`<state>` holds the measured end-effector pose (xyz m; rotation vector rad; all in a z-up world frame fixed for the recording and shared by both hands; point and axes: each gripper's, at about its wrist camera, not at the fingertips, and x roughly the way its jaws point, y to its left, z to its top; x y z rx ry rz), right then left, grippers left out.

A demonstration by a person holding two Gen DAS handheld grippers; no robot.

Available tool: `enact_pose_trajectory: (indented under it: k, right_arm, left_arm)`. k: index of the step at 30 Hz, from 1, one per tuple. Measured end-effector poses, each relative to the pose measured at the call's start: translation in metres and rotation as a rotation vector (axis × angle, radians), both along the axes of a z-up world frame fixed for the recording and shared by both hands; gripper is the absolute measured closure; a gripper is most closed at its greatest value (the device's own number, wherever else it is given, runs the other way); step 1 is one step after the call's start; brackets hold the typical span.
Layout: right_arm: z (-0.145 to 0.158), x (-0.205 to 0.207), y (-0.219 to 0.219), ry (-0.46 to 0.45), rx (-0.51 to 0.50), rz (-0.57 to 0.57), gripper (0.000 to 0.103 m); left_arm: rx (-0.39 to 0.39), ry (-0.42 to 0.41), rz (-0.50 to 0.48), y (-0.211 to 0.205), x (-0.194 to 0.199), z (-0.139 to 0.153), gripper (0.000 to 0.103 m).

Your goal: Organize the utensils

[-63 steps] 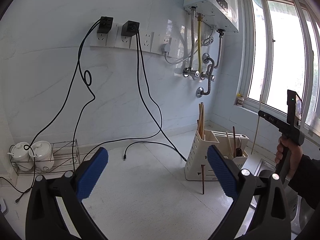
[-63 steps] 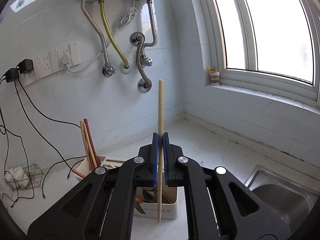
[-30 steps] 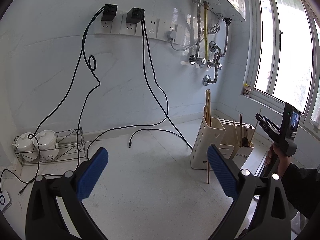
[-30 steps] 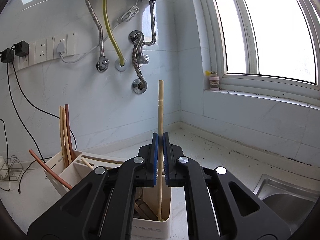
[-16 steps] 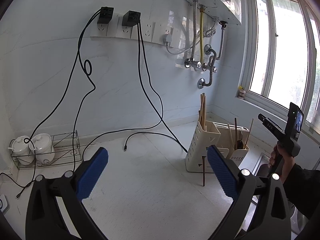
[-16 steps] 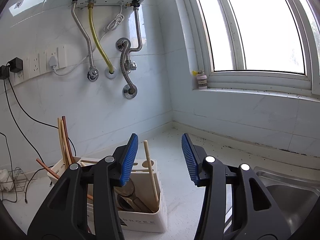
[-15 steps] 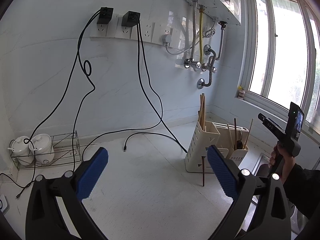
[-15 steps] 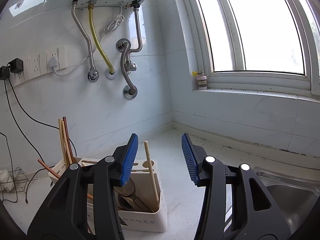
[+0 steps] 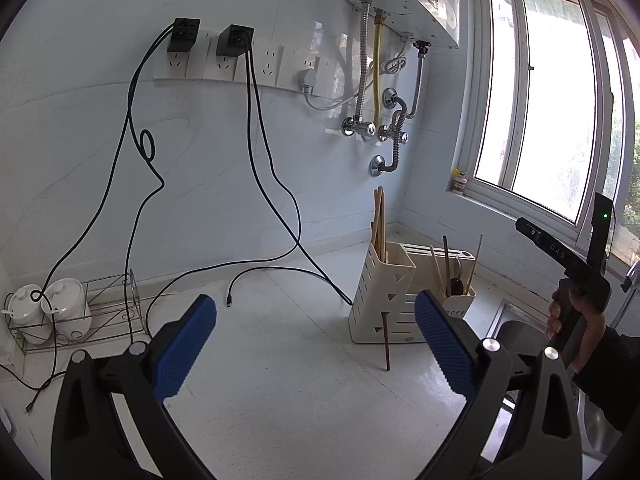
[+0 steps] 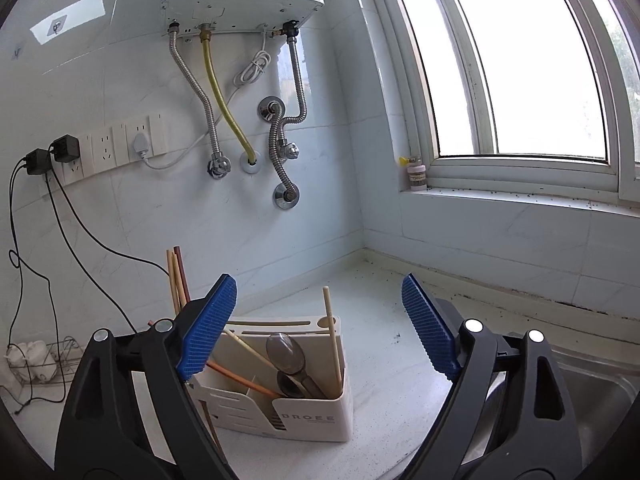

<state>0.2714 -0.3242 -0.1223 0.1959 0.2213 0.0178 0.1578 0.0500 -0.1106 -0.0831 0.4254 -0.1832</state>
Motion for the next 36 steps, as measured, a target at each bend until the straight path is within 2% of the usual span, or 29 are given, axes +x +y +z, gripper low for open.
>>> enact_pose_trajectory:
  k: [1,4,15,20,32,36]
  right_arm:
    - [0.002,-0.003,0.000,0.003,0.001,0.009,0.014]
    - [0.008,-0.017,0.001,0.011,-0.007,0.033,0.008]
    - [0.029,-0.075,0.006,0.054,-0.041,0.099,0.008]
    - [0.032,-0.100,0.011,0.073,-0.065,0.119,0.008]
    - [0.047,-0.141,0.020,0.107,-0.076,0.156,0.008]
    - [0.052,-0.151,0.029,0.124,-0.132,0.185,0.008]
  left_arm:
    - [0.004,0.004,-0.010,-0.001,0.001,0.001,0.005]
    - [0.015,0.002,-0.040,-0.004,0.001,0.005,0.005]
    - [0.024,-0.030,-0.135,-0.011,-0.001,0.020,0.005]
    - [-0.004,-0.028,-0.164,-0.012,-0.001,0.028,0.005]
    - [0.015,-0.055,-0.241,-0.019,-0.010,0.046,0.005]
    - [0.020,-0.056,-0.265,-0.023,-0.013,0.052,0.005]
